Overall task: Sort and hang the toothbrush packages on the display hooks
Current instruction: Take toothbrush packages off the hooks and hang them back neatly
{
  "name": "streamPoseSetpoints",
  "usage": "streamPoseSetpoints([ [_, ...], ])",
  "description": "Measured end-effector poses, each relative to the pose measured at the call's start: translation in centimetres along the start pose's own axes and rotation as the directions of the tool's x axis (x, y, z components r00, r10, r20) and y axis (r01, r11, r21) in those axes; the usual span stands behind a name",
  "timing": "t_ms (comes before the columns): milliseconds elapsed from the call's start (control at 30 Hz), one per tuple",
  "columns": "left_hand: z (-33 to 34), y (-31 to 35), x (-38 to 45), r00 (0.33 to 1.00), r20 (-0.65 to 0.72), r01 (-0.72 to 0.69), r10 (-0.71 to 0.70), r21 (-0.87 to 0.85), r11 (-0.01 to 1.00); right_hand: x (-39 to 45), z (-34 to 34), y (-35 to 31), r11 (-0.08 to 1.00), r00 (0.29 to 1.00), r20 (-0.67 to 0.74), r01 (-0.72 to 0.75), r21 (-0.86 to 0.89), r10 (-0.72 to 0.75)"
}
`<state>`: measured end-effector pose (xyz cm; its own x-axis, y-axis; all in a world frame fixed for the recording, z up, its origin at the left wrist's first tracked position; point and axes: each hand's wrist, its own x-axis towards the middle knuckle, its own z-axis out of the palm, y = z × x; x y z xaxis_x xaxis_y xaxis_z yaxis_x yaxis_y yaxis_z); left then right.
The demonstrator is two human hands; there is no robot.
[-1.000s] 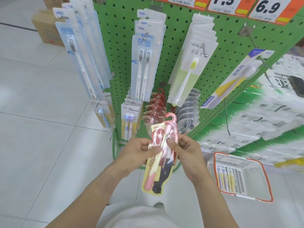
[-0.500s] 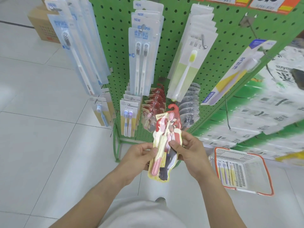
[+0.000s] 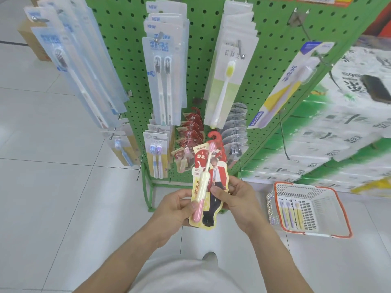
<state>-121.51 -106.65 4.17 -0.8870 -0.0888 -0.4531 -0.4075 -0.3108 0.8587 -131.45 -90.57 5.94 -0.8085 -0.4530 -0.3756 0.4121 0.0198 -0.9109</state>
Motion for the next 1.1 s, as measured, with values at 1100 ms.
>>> streamPoseSetpoints([
  [1100,-0.8,2.3,0.2,0.964,-0.208,-0.132,0.164,0.159,0.978,0.5,1.3,0.7,0.809,0.927,0.003,0.329,-0.487,-0.374],
])
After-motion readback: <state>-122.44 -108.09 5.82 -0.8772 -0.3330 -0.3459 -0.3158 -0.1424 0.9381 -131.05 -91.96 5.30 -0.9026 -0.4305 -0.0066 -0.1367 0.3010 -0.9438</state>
